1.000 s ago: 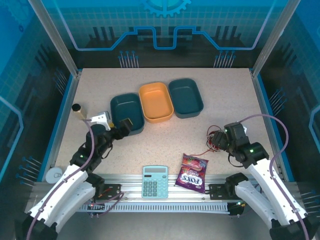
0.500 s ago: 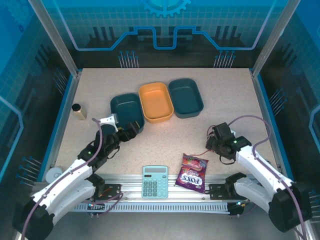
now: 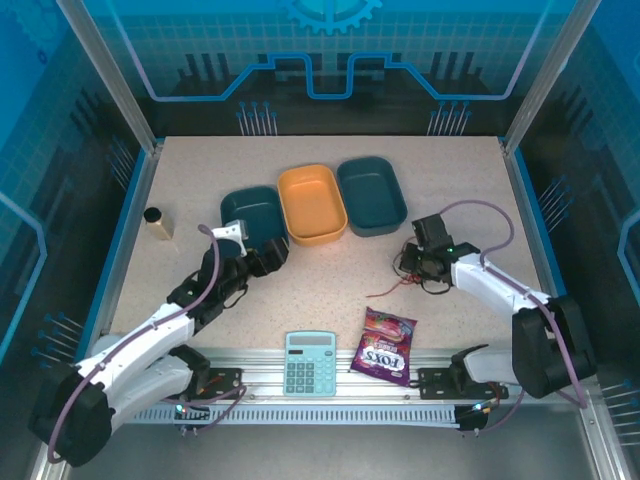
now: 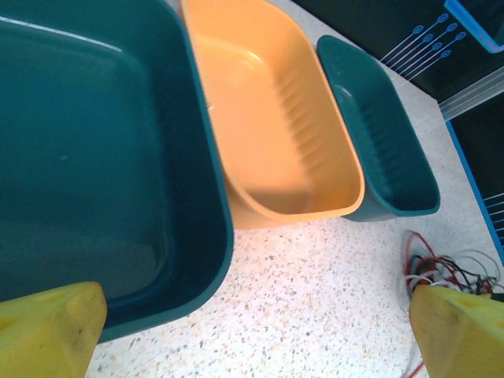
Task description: Untangle the cables
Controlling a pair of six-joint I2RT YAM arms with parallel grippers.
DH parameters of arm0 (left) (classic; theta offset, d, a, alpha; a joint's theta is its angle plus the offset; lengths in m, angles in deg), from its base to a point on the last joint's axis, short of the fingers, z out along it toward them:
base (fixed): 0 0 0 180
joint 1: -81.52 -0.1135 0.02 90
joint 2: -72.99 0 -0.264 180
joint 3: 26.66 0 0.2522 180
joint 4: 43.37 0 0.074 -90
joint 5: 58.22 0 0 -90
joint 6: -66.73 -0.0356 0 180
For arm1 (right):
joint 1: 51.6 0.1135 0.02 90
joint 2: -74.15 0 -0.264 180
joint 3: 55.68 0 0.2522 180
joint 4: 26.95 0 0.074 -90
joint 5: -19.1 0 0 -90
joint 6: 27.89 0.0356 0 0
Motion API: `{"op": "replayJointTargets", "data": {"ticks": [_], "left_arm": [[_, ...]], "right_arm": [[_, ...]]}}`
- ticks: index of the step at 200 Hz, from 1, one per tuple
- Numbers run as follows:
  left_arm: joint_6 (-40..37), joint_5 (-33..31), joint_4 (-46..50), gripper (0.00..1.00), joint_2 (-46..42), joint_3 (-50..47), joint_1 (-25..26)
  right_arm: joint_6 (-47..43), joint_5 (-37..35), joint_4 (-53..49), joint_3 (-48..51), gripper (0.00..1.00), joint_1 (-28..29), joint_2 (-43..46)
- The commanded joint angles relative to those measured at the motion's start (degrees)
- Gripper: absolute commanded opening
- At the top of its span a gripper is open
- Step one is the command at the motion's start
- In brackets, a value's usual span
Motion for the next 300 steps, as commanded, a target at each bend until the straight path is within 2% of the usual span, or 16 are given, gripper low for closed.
{"op": "replayJointTargets", "data": {"ticks": [1, 57, 79, 111, 125, 141, 178, 213, 251, 300], "left_arm": [[-1.7, 1.2, -2.4, 0.99, 1.1, 2.3, 1.0], [-2.4, 0.6, -1.5, 0.99, 1.5, 2.9, 2.1], [-3.2, 1.5, -1.8, 0.93, 1.7, 3.5, 2.4], [-3.8, 2.5, -3.0, 0.92, 2.9, 4.2, 2.8], [-3.9, 2.8, -3.4, 0.92, 3.3, 4.4, 3.1], [-4.1, 3.5, -3.3, 0.91, 3.8, 4.8, 3.3], [-6.6, 5.7, -3.5, 0.84, 4.5, 5.3, 4.3], [-10.2, 8.3, -3.7, 0.77, 8.1, 7.4, 7.0], [-13.6, 10.8, -4.5, 0.71, 16.1, 11.3, 11.9], [-18.2, 12.7, -6.9, 0.62, 24.9, 14.7, 18.0]], "right_arm": [[-1.2, 0.6, 2.2, -4.1, 0.01, 3.4, -1.1], [2.7, 0.0, -3.5, -8.3, 0.00, 10.4, -0.6], [2.9, 0.0, -4.9, -10.5, 0.00, 13.6, 0.4], [4.0, 0.3, -4.4, -11.8, 0.00, 17.1, 0.5], [4.5, 0.7, -4.1, -12.3, 0.09, 18.0, -0.3], [4.1, 0.3, -5.3, -13.2, 0.18, 18.5, -1.3], [3.5, -1.5, -6.6, -12.6, 0.20, 18.5, -1.6], [3.4, -1.7, -6.6, -12.8, 0.18, 18.4, -2.3], [3.0, -1.9, -7.8, -13.9, 0.14, 18.3, -2.2], [2.7, -3.4, -11.7, -13.6, 0.19, 18.0, 0.0]]}}
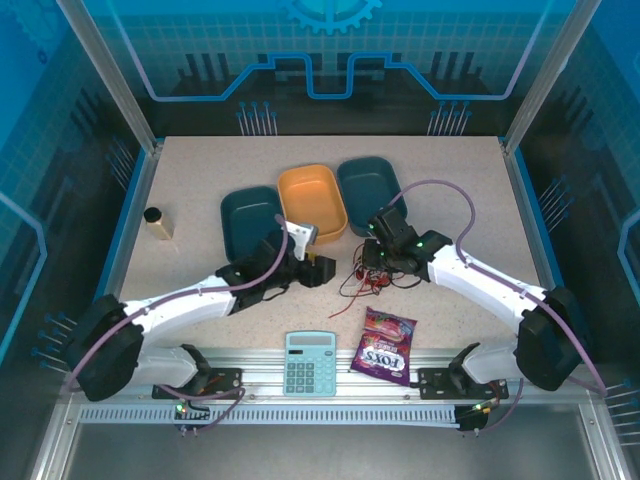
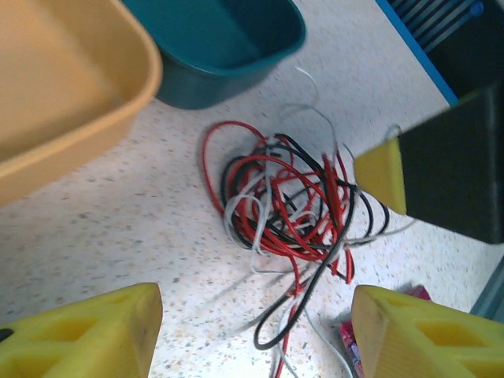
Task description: Untangle the cables
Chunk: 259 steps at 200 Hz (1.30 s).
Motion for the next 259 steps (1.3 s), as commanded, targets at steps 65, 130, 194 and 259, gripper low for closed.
{"op": "replayJointTargets", "data": {"ticks": [65, 130, 194, 259], "left_arm": [[-4.7, 7.1, -6.6, 0.56, 12.9, 4.1, 3.9], [-2.8, 6.8, -10.5, 0.35, 21.1, 8.4, 4.7], [-2.1, 2.1, -5.6, 0.00, 13.1, 8.7, 4.7], [-4.9, 1.5, 1.5, 0.00, 6.1, 13.9, 4.7]], "right_arm": [[2.4, -0.6, -0.7, 3.9, 0.20, -0.1, 3.2], [2.6, -0.1, 0.5, 5.8, 0.20, -0.4, 0.8], [2.8, -1.8, 1.8, 9.0, 0.21, -2.8, -0.3], [3.8, 0.8, 7.3, 13.4, 0.25, -5.8, -0.9]]}}
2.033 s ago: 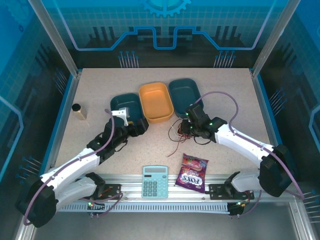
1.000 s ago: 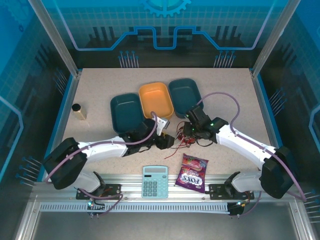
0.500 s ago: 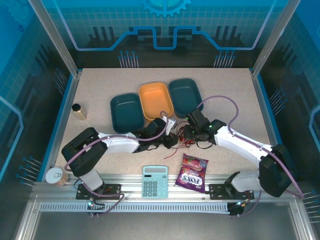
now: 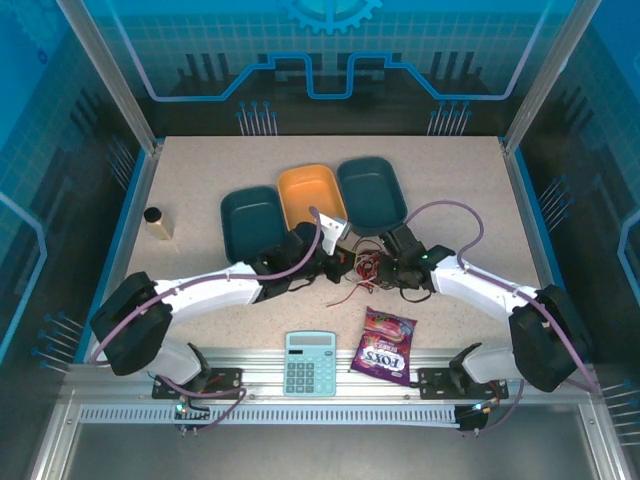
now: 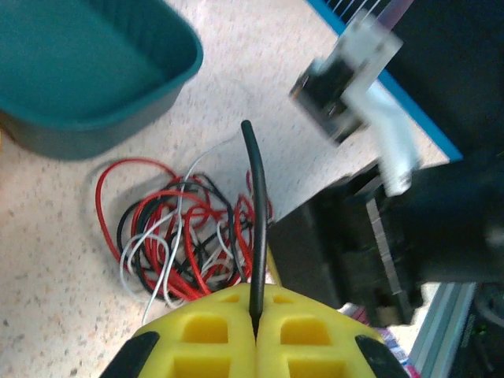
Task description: Untangle the cables
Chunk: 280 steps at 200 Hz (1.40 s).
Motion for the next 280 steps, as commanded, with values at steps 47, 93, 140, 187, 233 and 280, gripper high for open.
{"op": "replayJointTargets", "data": {"ticks": [47, 93, 140, 187, 233, 280], "left_arm": [[-3.4, -1.2, 7.8, 0.00, -5.2, 5.7, 0.4], [-0.9, -4.6, 7.3, 0.00, -3.1, 4.9, 0.5], [0.5, -6.9, 6.8, 0.00, -2.9, 5.4, 0.3], [1.2, -6.7, 7.0, 0.00, -4.1, 5.4, 0.1], [1.2, -7.4, 7.9, 0.00, -5.7, 4.7, -0.4], [1.7, -9.5, 9.0, 0.00, -8.7, 3.2, -1.6]], "right_arm": [[-1.2, 2.0, 0.7, 0.5, 0.35, -1.2, 1.4], [-3.4, -0.6, -4.6, -1.9, 0.49, -0.5, 8.8], [-5.6, -3.1, -4.9, -4.4, 0.74, 3.3, 10.2], [-5.0, -2.6, -0.2, -5.2, 0.98, 4.8, 1.5], [-5.3, -3.5, 2.2, -7.1, 1.00, 4.7, -6.5], [-4.1, -5.9, 0.1, -7.2, 1.00, 3.8, -10.0]]}}
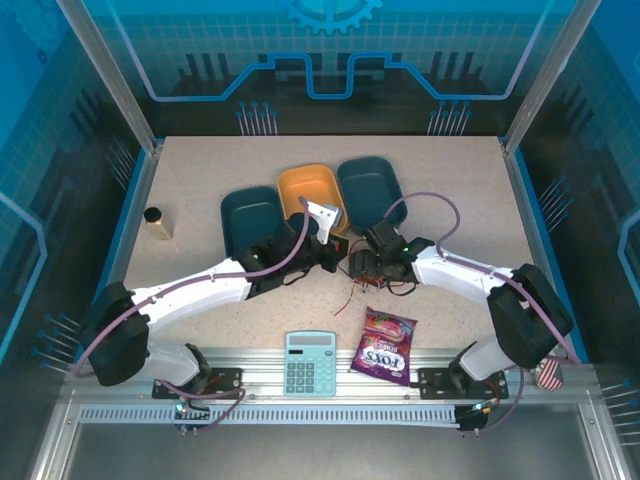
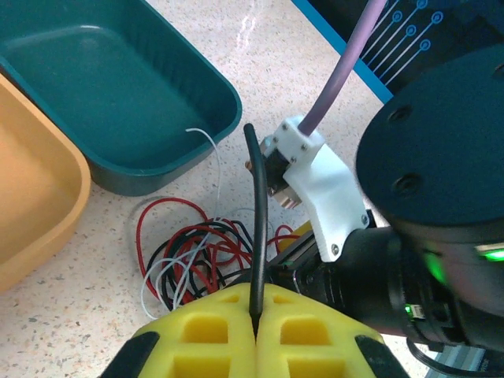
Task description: Untangle the cables
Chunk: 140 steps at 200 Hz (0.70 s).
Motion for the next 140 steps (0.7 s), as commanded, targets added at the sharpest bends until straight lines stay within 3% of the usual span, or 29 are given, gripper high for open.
{"op": "replayJointTargets", "data": {"ticks": [1, 71, 140], "left_arm": [[1.1, -2.4, 0.7, 0.00, -3.7, -0.8, -0.9], [-2.2, -11.2, 6.4, 0.00, -12.8, -3.5, -5.8], [-4.2, -12.3, 8.7, 0.00, -16.9, -4.8, -10.8]], "right_arm": [[0.9, -2.5, -1.2, -1.0, 1.00, -0.4, -1.2], [3.3, -2.2, -0.8, 3.6, 0.95, -4.4, 1.4], [5.1, 0.2, 1.8, 6.2, 0.93, -8.8, 5.5]]}}
